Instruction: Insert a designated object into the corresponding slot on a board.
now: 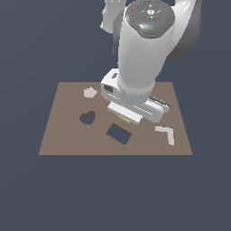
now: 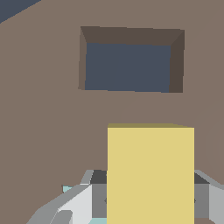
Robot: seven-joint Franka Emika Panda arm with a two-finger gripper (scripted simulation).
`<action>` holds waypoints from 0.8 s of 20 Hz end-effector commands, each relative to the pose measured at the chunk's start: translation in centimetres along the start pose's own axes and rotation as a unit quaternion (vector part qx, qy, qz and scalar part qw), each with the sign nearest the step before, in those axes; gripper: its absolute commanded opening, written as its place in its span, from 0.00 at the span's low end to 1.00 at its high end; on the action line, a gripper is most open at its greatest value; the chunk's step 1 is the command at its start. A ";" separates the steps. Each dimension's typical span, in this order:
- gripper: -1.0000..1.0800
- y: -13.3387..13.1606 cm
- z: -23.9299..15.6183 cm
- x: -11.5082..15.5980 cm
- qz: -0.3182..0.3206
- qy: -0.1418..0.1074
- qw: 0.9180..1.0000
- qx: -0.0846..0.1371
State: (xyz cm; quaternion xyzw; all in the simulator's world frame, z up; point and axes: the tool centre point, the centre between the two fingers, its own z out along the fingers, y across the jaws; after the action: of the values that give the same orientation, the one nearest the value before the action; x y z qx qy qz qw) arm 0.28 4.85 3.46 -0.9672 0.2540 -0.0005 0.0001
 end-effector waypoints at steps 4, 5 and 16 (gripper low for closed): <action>0.00 -1.0 -0.1 0.9 0.111 0.000 0.994 0.000; 0.00 -1.1 -0.1 1.1 0.131 0.000 0.991 0.000; 0.00 -2.3 -0.3 3.5 0.349 0.000 0.937 0.000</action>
State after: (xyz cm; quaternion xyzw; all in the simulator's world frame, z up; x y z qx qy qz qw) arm 4.05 5.19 3.72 -0.8359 0.5488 -0.0007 0.0004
